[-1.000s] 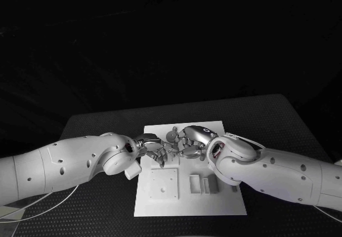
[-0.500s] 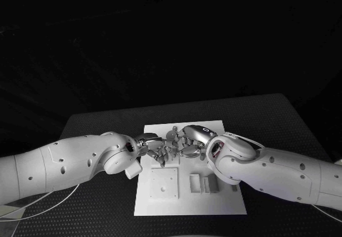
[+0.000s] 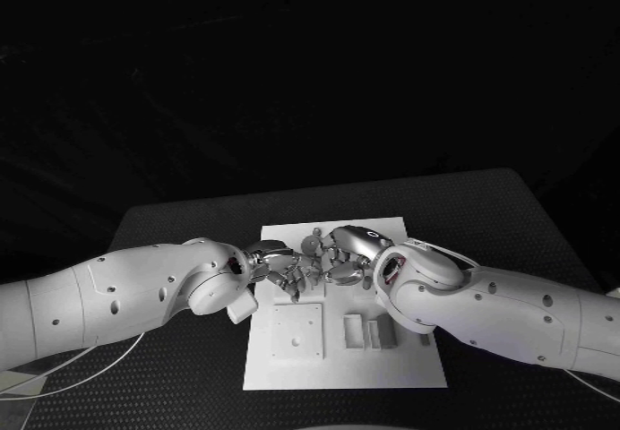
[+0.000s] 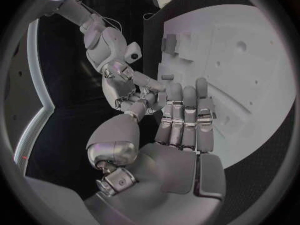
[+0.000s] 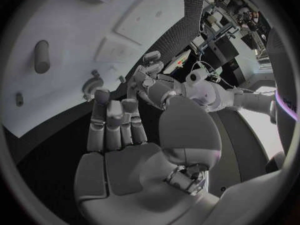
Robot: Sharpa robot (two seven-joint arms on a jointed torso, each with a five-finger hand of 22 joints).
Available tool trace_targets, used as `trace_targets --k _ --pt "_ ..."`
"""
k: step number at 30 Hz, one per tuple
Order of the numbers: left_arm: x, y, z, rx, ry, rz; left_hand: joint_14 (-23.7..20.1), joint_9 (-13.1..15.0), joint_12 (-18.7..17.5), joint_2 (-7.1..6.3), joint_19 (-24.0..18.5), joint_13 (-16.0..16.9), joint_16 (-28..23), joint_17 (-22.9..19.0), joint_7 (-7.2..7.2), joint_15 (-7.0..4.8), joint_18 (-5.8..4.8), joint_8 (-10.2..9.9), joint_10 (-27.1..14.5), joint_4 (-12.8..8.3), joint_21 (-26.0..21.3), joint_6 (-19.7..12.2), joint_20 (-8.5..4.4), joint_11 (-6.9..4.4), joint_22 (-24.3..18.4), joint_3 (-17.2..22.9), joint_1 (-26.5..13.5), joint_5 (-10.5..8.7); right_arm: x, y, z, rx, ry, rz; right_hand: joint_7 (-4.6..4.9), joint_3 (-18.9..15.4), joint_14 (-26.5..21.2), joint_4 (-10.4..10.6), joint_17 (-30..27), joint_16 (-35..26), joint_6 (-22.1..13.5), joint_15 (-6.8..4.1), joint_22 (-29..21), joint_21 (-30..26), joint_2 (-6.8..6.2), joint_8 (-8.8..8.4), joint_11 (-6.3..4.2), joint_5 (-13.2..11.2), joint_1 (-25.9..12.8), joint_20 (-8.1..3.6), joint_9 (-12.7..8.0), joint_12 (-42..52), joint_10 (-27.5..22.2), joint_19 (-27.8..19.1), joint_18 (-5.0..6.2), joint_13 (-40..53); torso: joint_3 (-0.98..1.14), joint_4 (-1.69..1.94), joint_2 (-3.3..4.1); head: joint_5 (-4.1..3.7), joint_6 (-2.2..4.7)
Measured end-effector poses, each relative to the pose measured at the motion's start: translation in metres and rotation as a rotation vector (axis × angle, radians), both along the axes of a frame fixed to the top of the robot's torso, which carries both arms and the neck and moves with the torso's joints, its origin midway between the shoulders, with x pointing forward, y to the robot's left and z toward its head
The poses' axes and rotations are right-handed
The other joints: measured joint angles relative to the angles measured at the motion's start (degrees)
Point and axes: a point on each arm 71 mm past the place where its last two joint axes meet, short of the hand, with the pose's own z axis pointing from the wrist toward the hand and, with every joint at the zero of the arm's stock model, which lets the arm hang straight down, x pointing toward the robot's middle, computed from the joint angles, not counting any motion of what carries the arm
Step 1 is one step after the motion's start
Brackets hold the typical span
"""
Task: Assemble the parts on the task board
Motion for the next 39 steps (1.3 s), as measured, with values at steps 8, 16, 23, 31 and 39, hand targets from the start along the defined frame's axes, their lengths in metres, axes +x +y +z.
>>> trace_targets --k 8,16,23,31,39 --pt "-0.0002 -0.0001 -0.0003 0.000 0.001 -0.001 0.2 0.2 -0.2 -0.53 0.2 -0.2 0.4 0.1 -0.02 0.21 -0.01 0.4 0.2 -0.3 0.0 0.4 -0.20 -0.20 0.0 0.3 1.1 -0.22 -0.0004 0.0005 0.0001 0.004 0.006 0.001 0.00 0.0 0.0 0.0 -0.1 0.0 0.0 0.00 0.0 0.0 -0.01 0.00 0.00 0.0 0.0 0.00 0.0 0.0 0.0 0.0 0.00 0.0 0.00 -0.02 -0.01 0.05 -0.09" --pt "-0.0002 -0.0002 -0.0004 0.000 0.001 -0.002 0.4 0.4 -0.9 0.50 0.2 -0.5 0.4 0.2 -0.20 0.02 -0.01 0.6 0.4 0.0 0.0 0.6 -0.20 -0.39 0.0 0.5 2.0 -0.22 -0.0005 0.0005 0.0001 0.006 0.011 0.001 0.00 0.1 0.0 -0.2 -0.1 0.0 0.0 0.02 0.0 0.0 -0.08 0.00 0.00 0.0 0.1 0.00 0.0 0.0 0.0 0.0 0.00 0.1 0.00 -0.02 -0.01 0.10 -0.11" --pt "0.0001 0.0003 -0.0008 0.001 0.002 0.000 0.9 0.8 -2.1 2.74 0.8 -1.1 1.1 0.6 -0.89 -0.29 -0.01 1.5 1.9 -0.2 0.4 2.1 -0.41 -0.80 0.0 0.7 3.2 -0.22 -0.0002 0.0007 -0.0004 0.004 0.017 0.003 0.00 0.1 0.0 -0.2 -0.1 0.0 0.0 0.04 0.0 0.0 -0.09 0.00 0.00 0.0 0.1 0.00 0.0 0.0 0.0 0.0 0.00 0.1 0.00 -0.02 -0.01 0.10 -0.16" --pt "0.0002 0.0007 -0.0010 -0.003 0.006 0.004 1.9 2.5 -3.6 1.89 1.5 -1.5 1.9 1.0 -1.69 -1.04 -0.03 2.6 4.1 2.3 1.0 3.6 -1.04 -0.89 0.0 5.3 6.1 -5.59 0.0001 0.0010 -0.0009 0.001 0.023 0.009 0.00 0.2 0.0 -0.1 -0.2 0.0 0.0 0.07 0.0 0.0 -0.07 0.00 0.00 -0.1 0.0 0.00 0.0 0.0 0.0 0.0 0.00 0.1 -0.02 -0.02 -0.02 0.11 -0.20" --pt "0.0000 0.0009 -0.0013 -0.004 0.008 0.005 2.3 4.6 -3.6 2.41 1.8 -1.0 2.4 1.2 -1.84 -1.22 -0.03 3.9 4.4 2.4 1.3 4.1 -1.32 -1.07 0.0 5.5 6.9 -6.01 0.0001 0.0012 -0.0014 -0.002 0.028 0.011 0.00 0.2 -0.1 -0.1 -0.3 0.0 0.0 0.04 0.0 0.0 -0.07 0.00 0.01 -0.2 -0.4 0.00 0.0 0.0 0.0 0.0 0.00 0.2 -0.02 -0.03 -0.01 0.11 -0.20"
